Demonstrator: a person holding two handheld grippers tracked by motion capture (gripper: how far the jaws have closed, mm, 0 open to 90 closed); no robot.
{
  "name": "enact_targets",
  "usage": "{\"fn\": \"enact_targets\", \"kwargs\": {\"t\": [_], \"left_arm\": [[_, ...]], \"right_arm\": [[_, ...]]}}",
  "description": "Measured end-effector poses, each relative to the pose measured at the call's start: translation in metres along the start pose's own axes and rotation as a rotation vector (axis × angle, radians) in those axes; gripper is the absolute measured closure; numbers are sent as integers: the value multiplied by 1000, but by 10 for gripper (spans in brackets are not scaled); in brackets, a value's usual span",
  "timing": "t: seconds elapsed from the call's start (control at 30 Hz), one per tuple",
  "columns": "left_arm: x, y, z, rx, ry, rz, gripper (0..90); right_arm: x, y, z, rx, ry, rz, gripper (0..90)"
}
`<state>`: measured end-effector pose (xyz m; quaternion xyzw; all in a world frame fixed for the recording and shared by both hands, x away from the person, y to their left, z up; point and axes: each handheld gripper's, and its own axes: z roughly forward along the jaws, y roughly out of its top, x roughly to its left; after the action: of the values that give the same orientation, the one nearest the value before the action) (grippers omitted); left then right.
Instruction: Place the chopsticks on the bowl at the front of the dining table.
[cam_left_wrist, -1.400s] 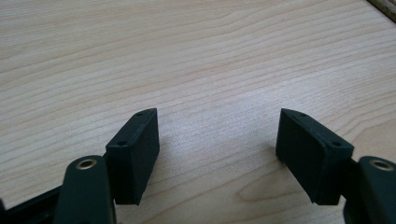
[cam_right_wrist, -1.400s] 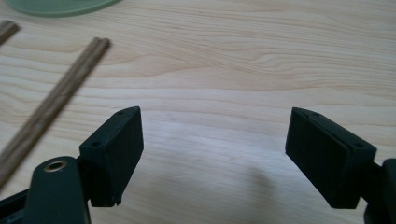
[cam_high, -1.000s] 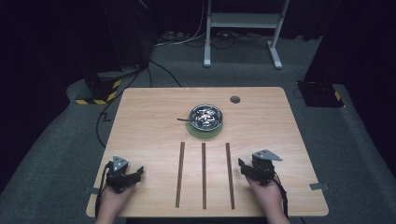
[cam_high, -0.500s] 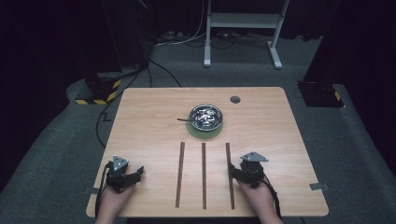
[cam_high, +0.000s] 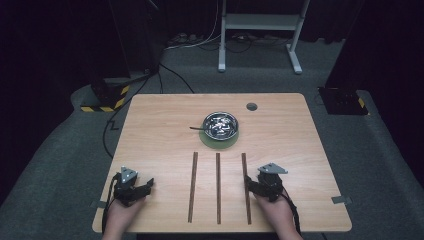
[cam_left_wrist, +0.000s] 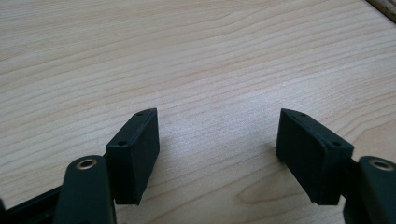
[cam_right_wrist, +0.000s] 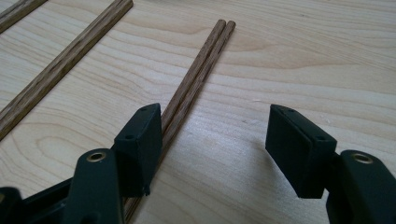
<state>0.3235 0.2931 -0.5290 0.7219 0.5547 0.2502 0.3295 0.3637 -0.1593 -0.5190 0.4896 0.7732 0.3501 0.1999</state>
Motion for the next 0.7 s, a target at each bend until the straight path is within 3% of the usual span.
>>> {"fn": "enact_targets", "kwargs": {"t": [0.7], "left_arm": [[0,0,0,-3,-1,-5,303]], "right_arm": [[-6,-1,-5,-27,-29,-6,364]]}}
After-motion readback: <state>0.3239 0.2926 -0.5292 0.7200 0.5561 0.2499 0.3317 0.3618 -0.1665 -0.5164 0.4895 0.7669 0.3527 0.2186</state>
